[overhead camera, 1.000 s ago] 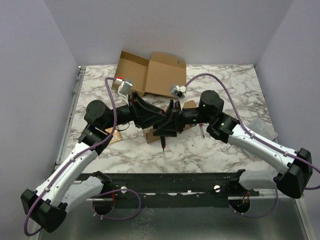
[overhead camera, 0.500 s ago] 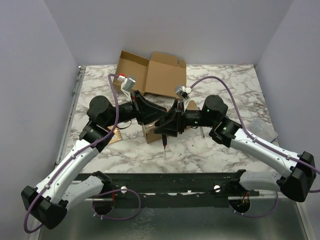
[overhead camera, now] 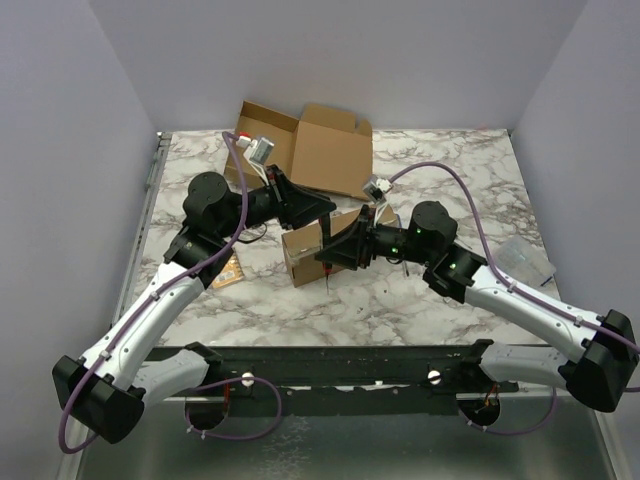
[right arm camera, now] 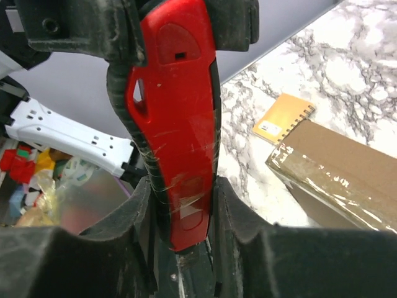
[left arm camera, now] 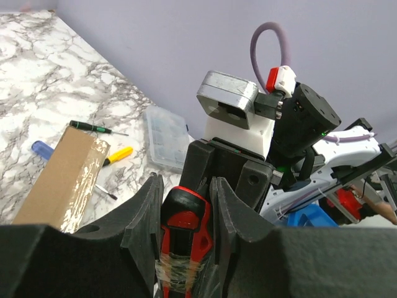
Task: Unpack the express box
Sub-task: Cut the express box at the center of the board.
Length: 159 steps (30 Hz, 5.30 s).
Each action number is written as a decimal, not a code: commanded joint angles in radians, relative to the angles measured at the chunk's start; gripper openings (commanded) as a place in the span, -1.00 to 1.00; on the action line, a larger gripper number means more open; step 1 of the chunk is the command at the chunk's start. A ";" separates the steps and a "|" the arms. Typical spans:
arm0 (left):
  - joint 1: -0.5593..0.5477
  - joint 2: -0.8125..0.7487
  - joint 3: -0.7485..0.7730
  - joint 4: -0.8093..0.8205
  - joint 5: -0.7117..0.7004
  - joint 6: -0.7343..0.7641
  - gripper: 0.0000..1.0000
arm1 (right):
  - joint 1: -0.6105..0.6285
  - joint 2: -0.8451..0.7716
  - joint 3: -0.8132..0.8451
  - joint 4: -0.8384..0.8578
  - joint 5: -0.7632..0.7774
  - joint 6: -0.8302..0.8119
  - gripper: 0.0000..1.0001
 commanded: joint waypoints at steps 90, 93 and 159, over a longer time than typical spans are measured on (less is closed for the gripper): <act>-0.150 -0.382 -0.240 -0.020 -0.453 0.684 -1.00 | -0.089 0.757 0.968 -1.601 1.346 1.164 0.67; -0.151 -0.352 -0.262 0.024 -0.476 0.690 -1.00 | -0.101 0.737 0.953 -1.593 1.351 1.159 0.54; -0.162 -0.298 -0.460 0.369 -0.417 0.806 -1.00 | -0.128 0.704 0.914 -1.471 1.231 1.101 0.09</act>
